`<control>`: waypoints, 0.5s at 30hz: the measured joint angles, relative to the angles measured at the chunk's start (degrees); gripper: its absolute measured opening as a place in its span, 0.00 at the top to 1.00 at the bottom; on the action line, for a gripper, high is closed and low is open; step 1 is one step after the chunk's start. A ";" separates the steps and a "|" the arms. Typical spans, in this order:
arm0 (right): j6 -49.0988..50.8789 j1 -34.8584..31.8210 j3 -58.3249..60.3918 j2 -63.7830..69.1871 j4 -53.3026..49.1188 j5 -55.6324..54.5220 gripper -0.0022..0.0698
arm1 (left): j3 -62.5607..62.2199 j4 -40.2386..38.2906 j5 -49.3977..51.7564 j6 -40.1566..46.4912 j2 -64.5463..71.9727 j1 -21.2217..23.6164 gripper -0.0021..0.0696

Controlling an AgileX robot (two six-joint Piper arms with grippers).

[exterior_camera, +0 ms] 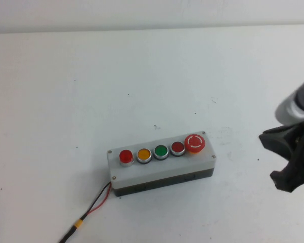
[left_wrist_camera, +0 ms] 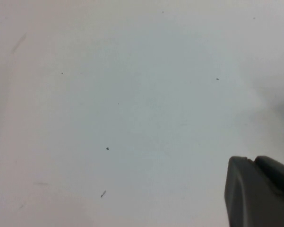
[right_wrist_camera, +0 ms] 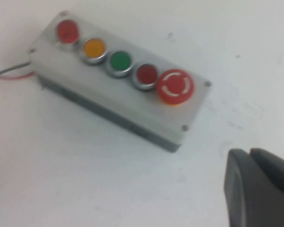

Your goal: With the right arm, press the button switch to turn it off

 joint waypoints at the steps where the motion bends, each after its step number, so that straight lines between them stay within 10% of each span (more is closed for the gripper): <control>1: 0.00 -1.87 3.74 -1.39 -0.10 -4.88 0.99 | 0.00 0.00 0.00 0.00 0.00 0.00 0.97; 15: 0.00 -26.60 43.60 -31.07 -0.43 -33.94 0.99 | 0.00 0.00 0.00 0.00 0.00 0.00 0.97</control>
